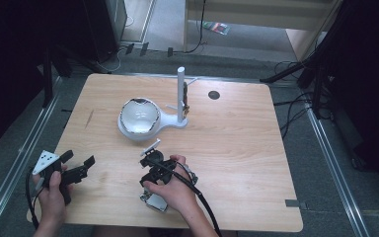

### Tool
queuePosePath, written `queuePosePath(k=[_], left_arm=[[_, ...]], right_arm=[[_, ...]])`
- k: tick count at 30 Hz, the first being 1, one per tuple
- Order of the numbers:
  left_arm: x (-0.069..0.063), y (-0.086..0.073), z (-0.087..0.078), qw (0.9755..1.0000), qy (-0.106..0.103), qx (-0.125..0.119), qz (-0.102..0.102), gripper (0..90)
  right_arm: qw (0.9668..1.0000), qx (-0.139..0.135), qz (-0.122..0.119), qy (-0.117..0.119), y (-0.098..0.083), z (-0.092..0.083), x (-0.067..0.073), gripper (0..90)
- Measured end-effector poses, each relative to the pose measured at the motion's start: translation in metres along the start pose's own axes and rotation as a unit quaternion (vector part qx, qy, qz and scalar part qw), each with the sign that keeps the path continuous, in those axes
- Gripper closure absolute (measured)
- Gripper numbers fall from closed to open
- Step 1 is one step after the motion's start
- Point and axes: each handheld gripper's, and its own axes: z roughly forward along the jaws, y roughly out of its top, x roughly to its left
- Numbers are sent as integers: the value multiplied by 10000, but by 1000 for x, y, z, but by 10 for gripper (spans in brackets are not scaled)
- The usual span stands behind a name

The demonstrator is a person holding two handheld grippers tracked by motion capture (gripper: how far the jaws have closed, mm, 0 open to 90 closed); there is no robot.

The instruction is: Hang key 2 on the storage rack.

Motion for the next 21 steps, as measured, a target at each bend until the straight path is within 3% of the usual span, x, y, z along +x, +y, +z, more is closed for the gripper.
queuePosePath(k=[10,13,18,21], left_arm=[[0,0,0,10000,-6,6,1,81],[0,0,0,10000,-8,9,-1,81],[0,0,0,10000,-1,14,0,81],[0,0,0,10000,6,9,5,81]], right_arm=[[9996,123,194,-158,2,8,10,399],[9995,159,249,-68,3,8,12,418],[9973,408,560,230,6,10,14,434],[9976,437,522,141,6,12,17,469]])
